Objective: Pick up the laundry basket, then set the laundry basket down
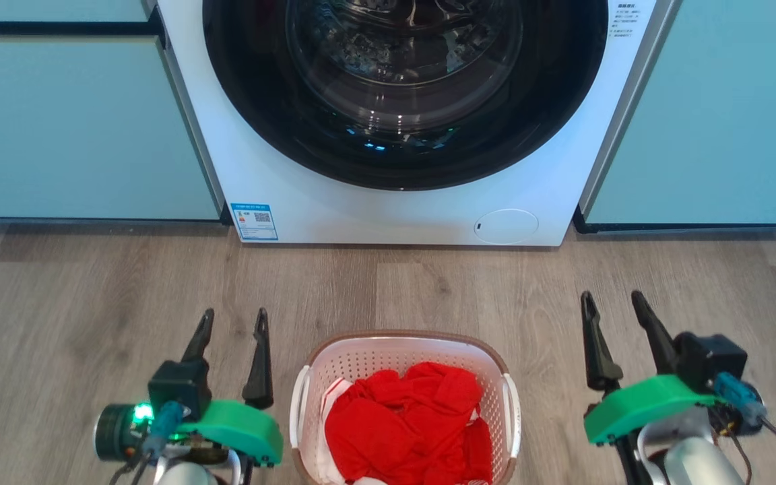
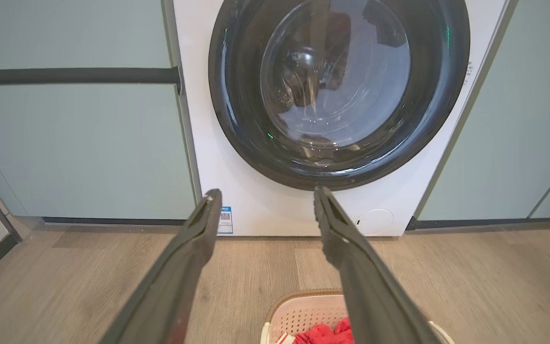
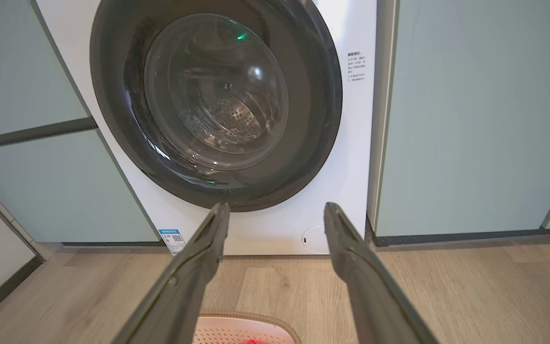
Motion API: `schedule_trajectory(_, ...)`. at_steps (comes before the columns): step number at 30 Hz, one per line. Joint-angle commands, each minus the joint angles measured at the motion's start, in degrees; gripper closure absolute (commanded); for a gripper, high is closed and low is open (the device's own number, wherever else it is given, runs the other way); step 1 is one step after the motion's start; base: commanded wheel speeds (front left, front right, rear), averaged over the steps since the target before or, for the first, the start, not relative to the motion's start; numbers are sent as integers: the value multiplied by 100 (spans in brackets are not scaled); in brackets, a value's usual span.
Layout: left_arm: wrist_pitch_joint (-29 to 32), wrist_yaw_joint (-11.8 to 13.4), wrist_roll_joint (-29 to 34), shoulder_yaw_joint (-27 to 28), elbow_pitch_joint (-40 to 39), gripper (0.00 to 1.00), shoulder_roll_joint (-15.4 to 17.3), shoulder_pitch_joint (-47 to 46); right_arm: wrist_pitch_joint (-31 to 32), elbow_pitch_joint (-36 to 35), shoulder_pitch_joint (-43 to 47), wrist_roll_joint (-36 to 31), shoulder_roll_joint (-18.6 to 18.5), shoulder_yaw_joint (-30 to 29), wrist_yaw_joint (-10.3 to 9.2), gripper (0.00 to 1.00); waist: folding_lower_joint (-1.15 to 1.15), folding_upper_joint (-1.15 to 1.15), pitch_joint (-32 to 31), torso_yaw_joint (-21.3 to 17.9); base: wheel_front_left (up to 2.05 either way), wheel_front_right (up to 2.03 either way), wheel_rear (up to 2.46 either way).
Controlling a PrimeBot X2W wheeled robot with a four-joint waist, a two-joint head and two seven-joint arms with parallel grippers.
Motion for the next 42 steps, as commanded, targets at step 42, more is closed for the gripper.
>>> schedule_trajectory(42,-47,-119,-193,129,-50,0,-26,-225,-70,46,-95,-17,28,17,39,0,1,0,-36,-71,0,0,0)
